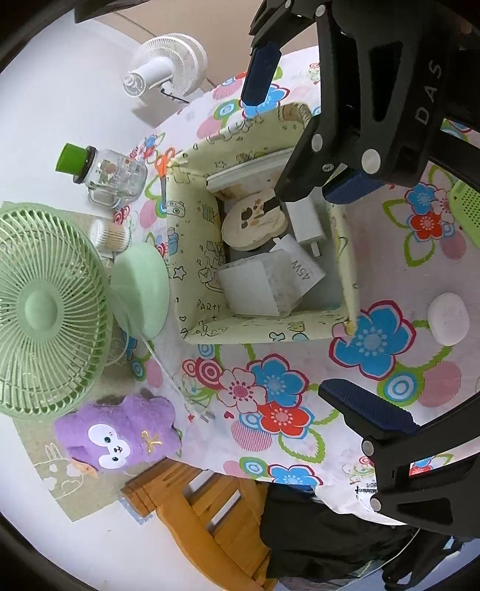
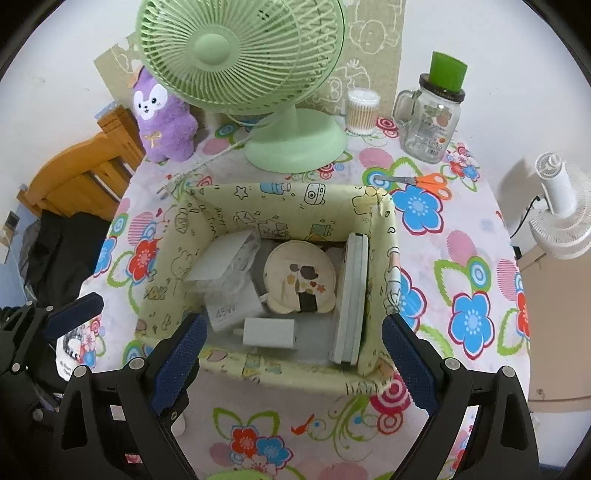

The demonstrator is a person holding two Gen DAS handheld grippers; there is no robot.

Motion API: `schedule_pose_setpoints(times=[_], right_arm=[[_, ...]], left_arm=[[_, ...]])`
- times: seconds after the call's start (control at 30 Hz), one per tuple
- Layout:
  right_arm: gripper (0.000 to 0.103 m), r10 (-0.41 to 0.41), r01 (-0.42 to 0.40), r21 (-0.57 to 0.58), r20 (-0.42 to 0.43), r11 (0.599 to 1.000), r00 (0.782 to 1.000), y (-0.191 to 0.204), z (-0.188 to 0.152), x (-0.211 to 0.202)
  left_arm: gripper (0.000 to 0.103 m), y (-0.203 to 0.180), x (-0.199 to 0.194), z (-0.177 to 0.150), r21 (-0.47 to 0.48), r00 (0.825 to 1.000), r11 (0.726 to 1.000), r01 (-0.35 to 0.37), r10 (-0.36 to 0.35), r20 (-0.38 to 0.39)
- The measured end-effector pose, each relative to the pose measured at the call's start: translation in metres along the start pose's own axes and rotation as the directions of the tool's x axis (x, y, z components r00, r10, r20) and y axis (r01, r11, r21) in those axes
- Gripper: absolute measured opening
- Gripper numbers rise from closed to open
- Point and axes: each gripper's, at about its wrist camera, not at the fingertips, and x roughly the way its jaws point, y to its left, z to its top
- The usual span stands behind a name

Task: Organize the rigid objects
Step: 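Lower the beige lid into the box and open the right tool, then raise both tools from the box and move toward the earbud case and speaker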

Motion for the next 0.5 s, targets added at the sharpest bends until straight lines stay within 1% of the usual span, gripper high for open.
schedule_pose_setpoints(times=[0.23,0.5], right_arm=[[0.097,-0.007,0.007,-0.004,0.034,1.000,0.999,0.008,-0.010,-0.021],[0.097,-0.006,0.006,-0.006,0.062,1.000,0.998,0.017,-0.022,-0.038]], left_arm=[[0.097,0.000,-0.017,-0.010,0.011,0.999,1.000,0.016,-0.016,0.034],[0.097,0.007,-0.031,-0.022,0.018,0.998,0.999,0.026,-0.027,0.052]])
